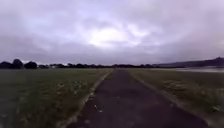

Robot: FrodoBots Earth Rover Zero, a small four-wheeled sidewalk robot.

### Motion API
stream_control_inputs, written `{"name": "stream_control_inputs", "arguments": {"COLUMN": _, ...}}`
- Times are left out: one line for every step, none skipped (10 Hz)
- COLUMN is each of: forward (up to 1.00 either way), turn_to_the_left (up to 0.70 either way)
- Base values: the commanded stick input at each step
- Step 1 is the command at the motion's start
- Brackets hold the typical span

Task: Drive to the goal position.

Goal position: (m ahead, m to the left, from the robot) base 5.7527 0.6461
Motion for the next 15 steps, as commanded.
{"name": "stream_control_inputs", "arguments": {"forward": 0.50, "turn_to_the_left": 0.00}}
{"name": "stream_control_inputs", "arguments": {"forward": 0.50, "turn_to_the_left": 0.00}}
{"name": "stream_control_inputs", "arguments": {"forward": 0.50, "turn_to_the_left": 0.00}}
{"name": "stream_control_inputs", "arguments": {"forward": 0.50, "turn_to_the_left": 0.00}}
{"name": "stream_control_inputs", "arguments": {"forward": 0.50, "turn_to_the_left": 0.00}}
{"name": "stream_control_inputs", "arguments": {"forward": 0.50, "turn_to_the_left": 0.00}}
{"name": "stream_control_inputs", "arguments": {"forward": 0.50, "turn_to_the_left": 0.00}}
{"name": "stream_control_inputs", "arguments": {"forward": 0.50, "turn_to_the_left": 0.00}}
{"name": "stream_control_inputs", "arguments": {"forward": 0.50, "turn_to_the_left": 0.00}}
{"name": "stream_control_inputs", "arguments": {"forward": 0.50, "turn_to_the_left": 0.00}}
{"name": "stream_control_inputs", "arguments": {"forward": 0.50, "turn_to_the_left": 0.00}}
{"name": "stream_control_inputs", "arguments": {"forward": 0.50, "turn_to_the_left": 0.00}}
{"name": "stream_control_inputs", "arguments": {"forward": 0.50, "turn_to_the_left": 0.00}}
{"name": "stream_control_inputs", "arguments": {"forward": 0.50, "turn_to_the_left": 0.00}}
{"name": "stream_control_inputs", "arguments": {"forward": 0.50, "turn_to_the_left": 0.00}}
